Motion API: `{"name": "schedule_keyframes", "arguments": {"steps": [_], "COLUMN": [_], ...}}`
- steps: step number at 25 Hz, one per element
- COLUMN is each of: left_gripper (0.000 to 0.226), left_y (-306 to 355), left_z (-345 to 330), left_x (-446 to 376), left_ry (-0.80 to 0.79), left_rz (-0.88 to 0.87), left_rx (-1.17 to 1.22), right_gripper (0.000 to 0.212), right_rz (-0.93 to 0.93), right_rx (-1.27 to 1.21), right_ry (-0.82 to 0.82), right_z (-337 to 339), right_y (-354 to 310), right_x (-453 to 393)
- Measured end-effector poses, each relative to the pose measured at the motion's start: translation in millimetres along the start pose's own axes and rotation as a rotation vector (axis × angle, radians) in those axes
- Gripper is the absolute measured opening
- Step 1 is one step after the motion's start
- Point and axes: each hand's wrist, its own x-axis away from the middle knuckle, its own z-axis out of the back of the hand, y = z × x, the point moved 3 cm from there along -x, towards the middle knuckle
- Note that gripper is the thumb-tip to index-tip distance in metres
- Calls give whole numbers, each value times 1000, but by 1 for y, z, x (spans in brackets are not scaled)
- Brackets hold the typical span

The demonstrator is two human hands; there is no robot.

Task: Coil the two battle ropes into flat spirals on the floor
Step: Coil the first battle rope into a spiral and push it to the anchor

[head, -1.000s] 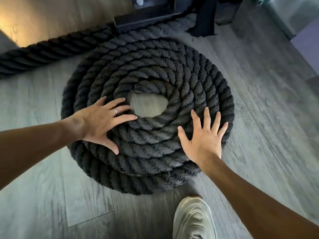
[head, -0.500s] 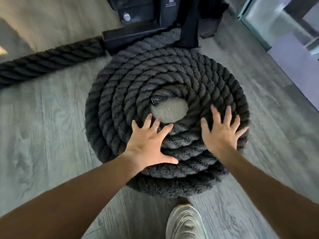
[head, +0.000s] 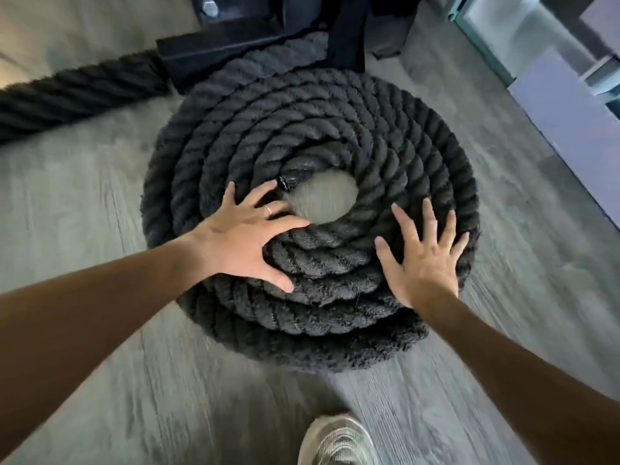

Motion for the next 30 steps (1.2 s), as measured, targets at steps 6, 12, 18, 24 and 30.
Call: {"name": "schedule_keyframes", "arguments": {"steps": [6,12,18,24,30], "left_gripper": [117,98,97,104,108], "left_y": [61,60,-85,-37,53], "left_z": [12,20,13,8,17], "left_x": [-58,-60,-6,-17,-39], "left_ry": [-9,115,-23,15,-40], "left_rz": [241,112,544,603,497], "left_rx": [163,-34,185,260,397], "right_gripper": [66,69,71,70,65], "right_rz": [20,-272,-182,-94,-388], "right_rx": [80,-144,-125,-56,57], "right_ry": [-42,-49,-46,13,-97], "right_z": [26,17,-11,4,40], "right_y": [69,19,-10,43,101], "right_x": [-87,-34,26,-21,-41]}}
